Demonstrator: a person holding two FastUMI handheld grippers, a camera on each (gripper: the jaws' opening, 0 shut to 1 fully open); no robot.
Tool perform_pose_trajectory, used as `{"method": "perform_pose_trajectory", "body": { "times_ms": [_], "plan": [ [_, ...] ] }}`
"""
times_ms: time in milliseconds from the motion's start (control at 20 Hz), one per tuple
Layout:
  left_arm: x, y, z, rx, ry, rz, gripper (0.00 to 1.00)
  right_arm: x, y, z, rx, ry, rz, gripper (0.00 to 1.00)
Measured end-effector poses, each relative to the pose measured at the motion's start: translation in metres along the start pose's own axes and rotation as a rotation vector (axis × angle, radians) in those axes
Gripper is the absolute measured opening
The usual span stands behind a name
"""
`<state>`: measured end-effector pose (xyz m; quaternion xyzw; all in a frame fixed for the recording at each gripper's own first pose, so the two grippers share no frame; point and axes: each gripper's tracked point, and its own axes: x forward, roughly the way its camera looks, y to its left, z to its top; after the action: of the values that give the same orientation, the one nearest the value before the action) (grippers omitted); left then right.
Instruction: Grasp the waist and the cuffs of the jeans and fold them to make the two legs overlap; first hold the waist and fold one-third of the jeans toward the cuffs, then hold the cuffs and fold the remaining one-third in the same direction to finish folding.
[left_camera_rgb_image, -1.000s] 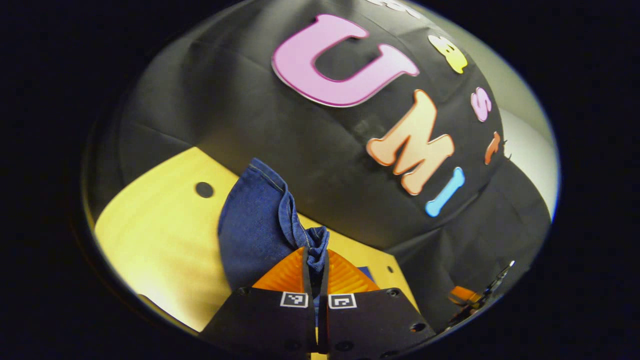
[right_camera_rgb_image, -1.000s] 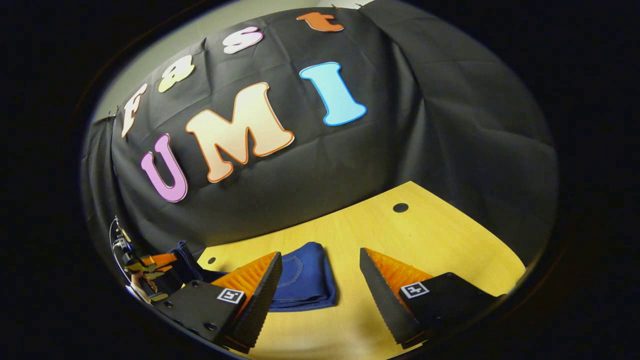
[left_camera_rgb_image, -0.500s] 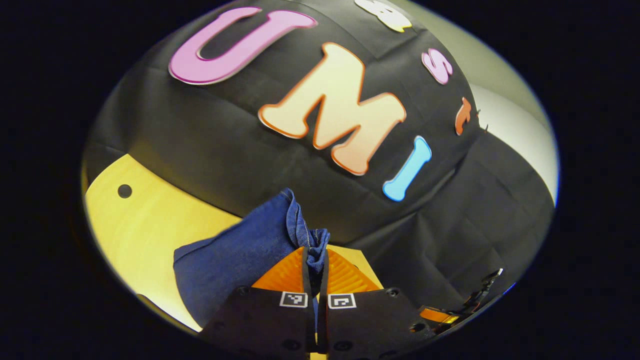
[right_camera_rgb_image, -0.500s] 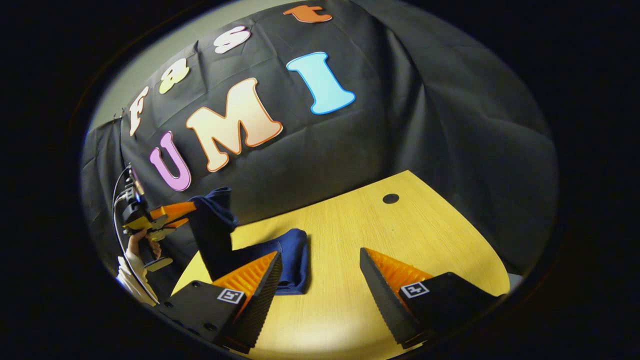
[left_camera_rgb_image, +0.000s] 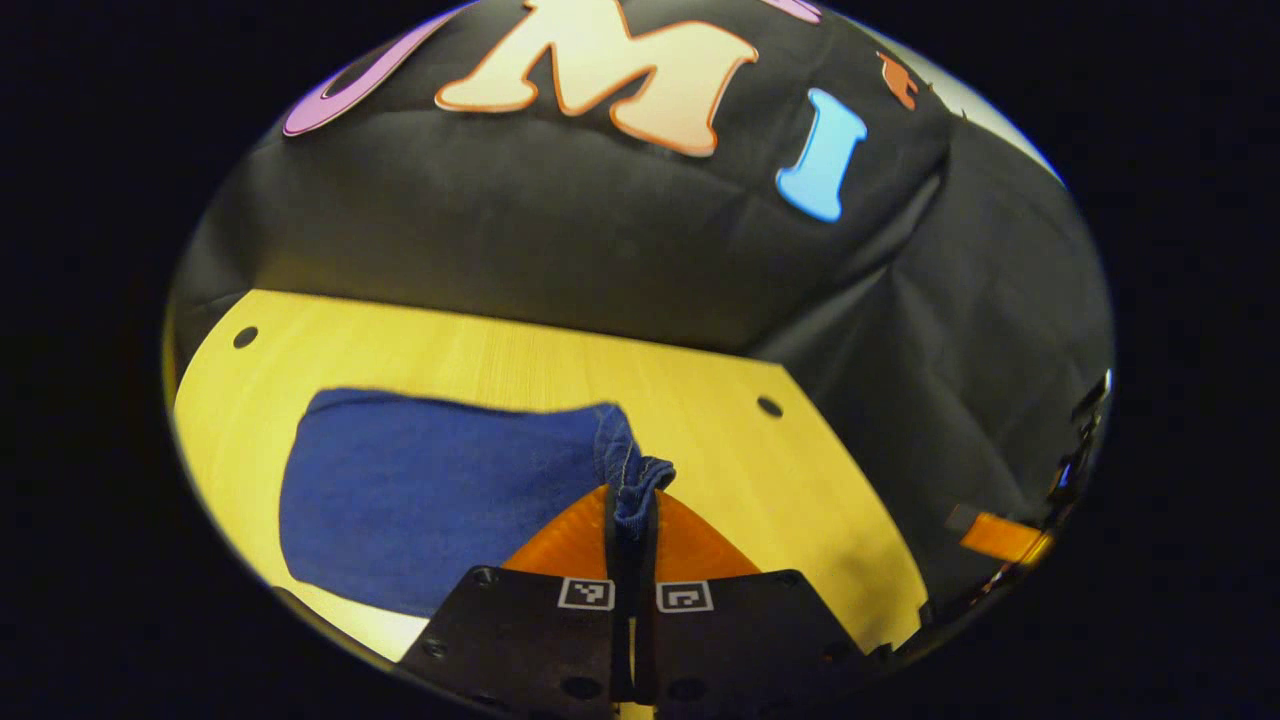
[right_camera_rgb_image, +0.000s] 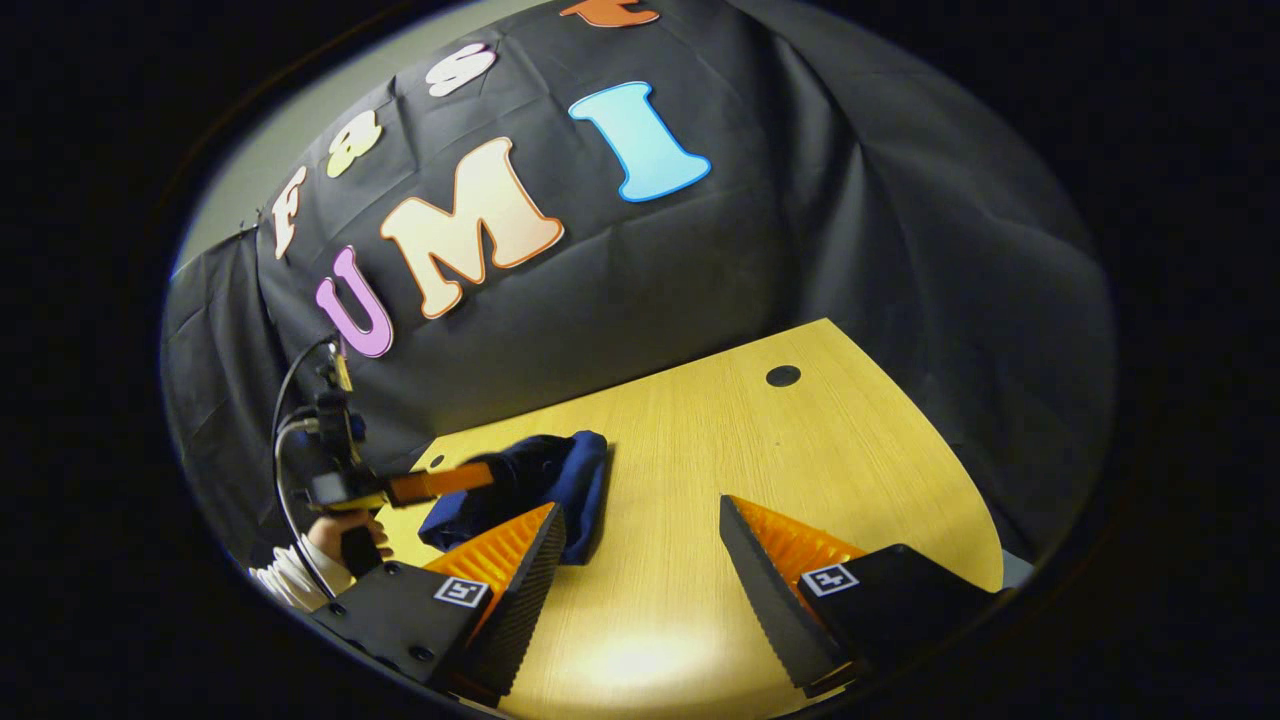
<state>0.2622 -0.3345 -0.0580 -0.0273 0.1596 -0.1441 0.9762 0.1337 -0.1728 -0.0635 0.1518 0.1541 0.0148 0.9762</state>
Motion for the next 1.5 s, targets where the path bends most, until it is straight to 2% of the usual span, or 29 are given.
{"method": "perform_pose_trajectory", "body": {
  "times_ms": [100, 200, 250, 400, 600, 800, 850, 900, 1000, 1250, 1500],
  "plan": [
    [0.011, 0.002, -0.031, 0.037, 0.038, 0.057, 0.05, 0.000, 0.003, -0.004, -0.009, 0.007, 0.014, 0.97],
    [0.012, -0.006, -0.056, 0.068, 0.076, 0.047, 0.12, -0.001, 0.012, -0.008, -0.015, 0.015, 0.030, 0.97],
    [0.010, -0.016, -0.064, 0.073, 0.085, 0.026, 0.34, -0.001, 0.017, -0.011, -0.020, 0.022, 0.037, 0.97],
    [-0.010, -0.031, -0.059, 0.141, 0.041, 0.034, 1.00, -0.004, 0.038, -0.022, -0.047, 0.037, 0.054, 0.97],
    [-0.074, -0.019, -0.043, 0.163, -0.030, 0.053, 0.96, -0.005, 0.079, -0.036, -0.101, 0.042, 0.069, 0.98],
    [-0.150, 0.031, -0.031, 0.186, -0.070, 0.143, 0.96, -0.009, 0.129, -0.045, -0.078, 0.022, 0.085, 0.97],
    [-0.165, 0.046, -0.028, 0.186, -0.073, 0.173, 0.96, -0.010, 0.139, -0.047, -0.077, 0.016, 0.087, 0.94],
    [-0.178, 0.058, -0.032, 0.176, -0.064, 0.183, 0.96, -0.010, 0.150, -0.050, -0.075, 0.013, 0.090, 0.98],
    [-0.203, 0.079, -0.037, 0.138, -0.058, 0.204, 0.96, -0.011, 0.165, -0.056, -0.074, 0.009, 0.093, 0.97],
    [-0.229, 0.110, -0.032, 0.080, -0.118, 0.233, 0.96, -0.013, 0.181, -0.060, -0.056, 0.004, 0.066, 0.98],
    [-0.225, 0.131, -0.031, 0.094, -0.104, 0.257, 0.96, -0.017, 0.184, -0.062, -0.065, -0.015, 0.020, 0.98]
  ]
}}
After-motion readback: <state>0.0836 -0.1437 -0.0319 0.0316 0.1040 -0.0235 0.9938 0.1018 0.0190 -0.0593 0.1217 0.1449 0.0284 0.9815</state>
